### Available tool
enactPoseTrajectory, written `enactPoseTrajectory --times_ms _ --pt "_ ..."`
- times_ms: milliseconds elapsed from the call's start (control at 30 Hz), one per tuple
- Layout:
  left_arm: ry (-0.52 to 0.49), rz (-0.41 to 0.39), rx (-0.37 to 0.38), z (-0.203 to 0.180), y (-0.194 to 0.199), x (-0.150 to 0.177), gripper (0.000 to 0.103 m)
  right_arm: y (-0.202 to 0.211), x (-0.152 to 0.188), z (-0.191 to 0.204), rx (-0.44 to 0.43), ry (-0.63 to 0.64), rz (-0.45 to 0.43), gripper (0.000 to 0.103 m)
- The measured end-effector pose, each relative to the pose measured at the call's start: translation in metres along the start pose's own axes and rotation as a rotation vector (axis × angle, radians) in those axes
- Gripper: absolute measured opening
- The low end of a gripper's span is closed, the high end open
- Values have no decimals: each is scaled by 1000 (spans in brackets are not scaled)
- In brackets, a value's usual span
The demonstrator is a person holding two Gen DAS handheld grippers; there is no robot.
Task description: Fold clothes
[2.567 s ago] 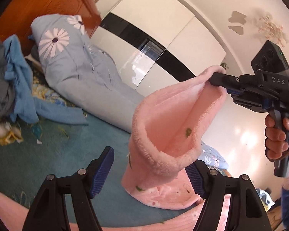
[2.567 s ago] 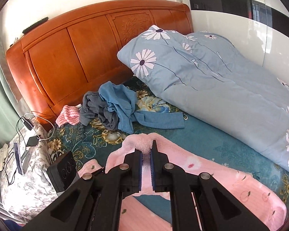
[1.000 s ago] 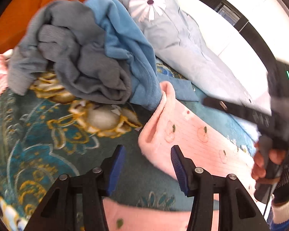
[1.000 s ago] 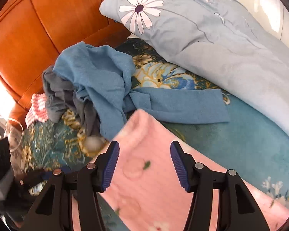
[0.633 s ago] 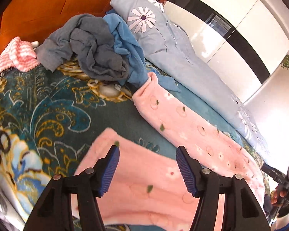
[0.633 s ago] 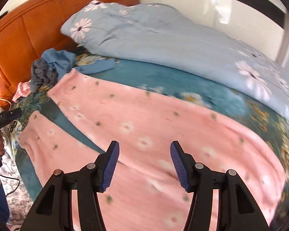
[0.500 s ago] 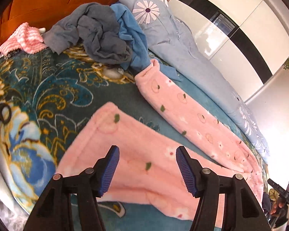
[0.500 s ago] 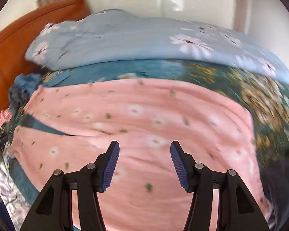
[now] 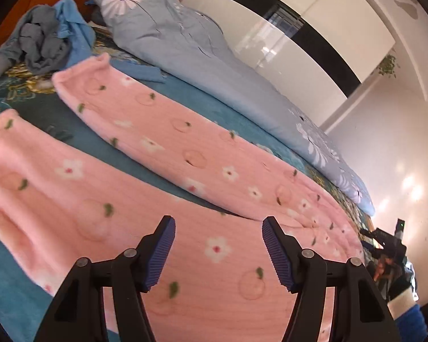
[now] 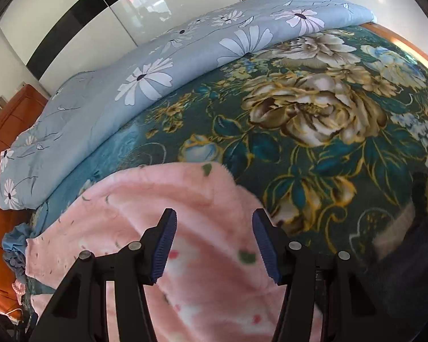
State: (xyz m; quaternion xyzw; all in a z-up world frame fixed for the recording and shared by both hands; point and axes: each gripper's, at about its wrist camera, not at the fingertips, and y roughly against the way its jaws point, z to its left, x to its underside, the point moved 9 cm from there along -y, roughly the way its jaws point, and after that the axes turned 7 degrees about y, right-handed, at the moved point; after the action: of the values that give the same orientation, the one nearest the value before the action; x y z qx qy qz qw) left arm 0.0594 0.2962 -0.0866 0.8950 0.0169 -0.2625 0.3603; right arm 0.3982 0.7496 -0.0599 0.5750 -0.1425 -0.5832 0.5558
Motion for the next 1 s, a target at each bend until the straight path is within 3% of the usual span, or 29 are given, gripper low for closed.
enactPoseTrajectory --times_ms 233,300,367,533,633,733,833,900,967,1000 --pt "-83 104 22 -43 -52 36 67 -44 -8 -18 -126 -65 73 57" --pt "-108 122 9 -48 -56 45 67 -42 -8 -11 -115 -32 48 49" --pt "-120 134 -2 -48 -57 51 67 -36 -10 2 -126 7 24 26" --pt "-96 120 -12 -43 -47 49 67 23 -20 64 -179 196 -142 22" --pt "-83 104 -15 -41 -38 46 67 62 15 121 -253 410 -170 22" --pt "-55 99 -7 -37 -31 48 67 61 82 157 -297 573 -72 24" --pt "-46 120 -9 -37 -28 55 67 37 146 171 -297 654 52 26" --pt "-61 128 -12 -38 -24 59 67 32 170 173 -298 703 75 31" --pt "-67 128 -15 -36 -20 61 67 34 183 172 -365 692 105 50" --pt "-69 128 -17 -36 -18 62 67 38 184 168 -402 660 113 51"
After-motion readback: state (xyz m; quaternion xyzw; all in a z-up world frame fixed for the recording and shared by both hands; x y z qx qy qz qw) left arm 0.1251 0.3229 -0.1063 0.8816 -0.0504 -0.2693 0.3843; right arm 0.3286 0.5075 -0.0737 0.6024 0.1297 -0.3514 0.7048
